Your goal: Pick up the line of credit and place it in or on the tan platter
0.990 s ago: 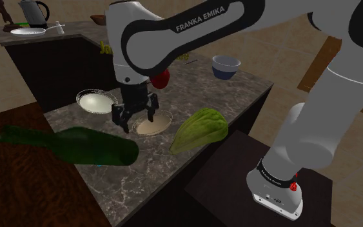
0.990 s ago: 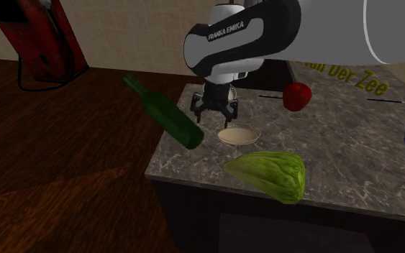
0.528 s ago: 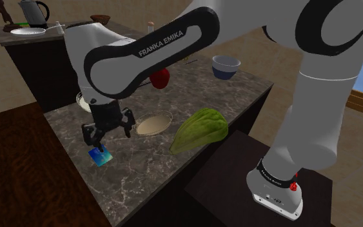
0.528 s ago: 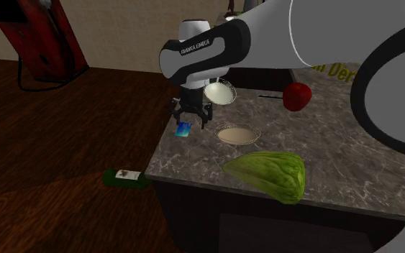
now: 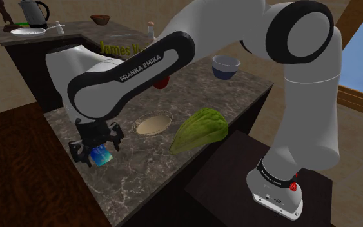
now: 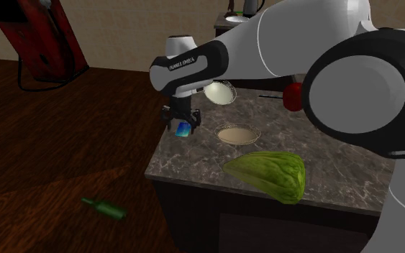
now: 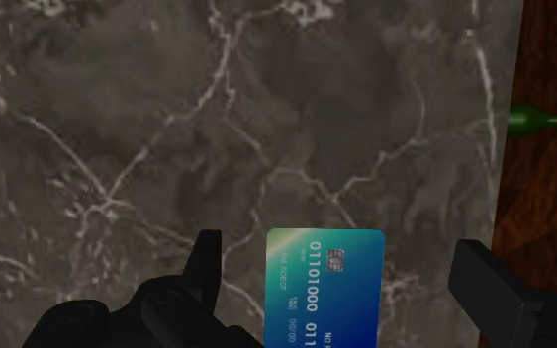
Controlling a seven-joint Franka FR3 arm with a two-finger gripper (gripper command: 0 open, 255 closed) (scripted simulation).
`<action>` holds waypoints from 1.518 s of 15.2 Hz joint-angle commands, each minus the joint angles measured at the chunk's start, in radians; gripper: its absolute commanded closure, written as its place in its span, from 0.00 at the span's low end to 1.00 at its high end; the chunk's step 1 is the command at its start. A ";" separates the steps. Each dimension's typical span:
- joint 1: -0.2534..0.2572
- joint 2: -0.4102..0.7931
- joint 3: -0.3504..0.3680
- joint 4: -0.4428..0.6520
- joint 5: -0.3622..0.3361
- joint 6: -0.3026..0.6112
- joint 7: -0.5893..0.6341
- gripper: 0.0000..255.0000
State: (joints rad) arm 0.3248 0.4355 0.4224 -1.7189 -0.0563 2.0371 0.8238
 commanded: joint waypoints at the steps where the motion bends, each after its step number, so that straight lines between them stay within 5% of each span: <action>1: 0.002 0.009 -0.002 -0.014 -0.004 0.023 0.003 0.00; 10: 0.004 0.017 -0.003 -0.025 -0.007 0.041 0.005 0.00; 11: 0.004 0.017 -0.003 -0.025 -0.007 0.041 0.005 1.00; 23: 0.001 -0.002 0.001 -0.010 0.000 0.009 0.003 1.00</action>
State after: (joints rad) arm 0.3282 0.4410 0.4221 -1.7299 -0.0591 2.0542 0.8284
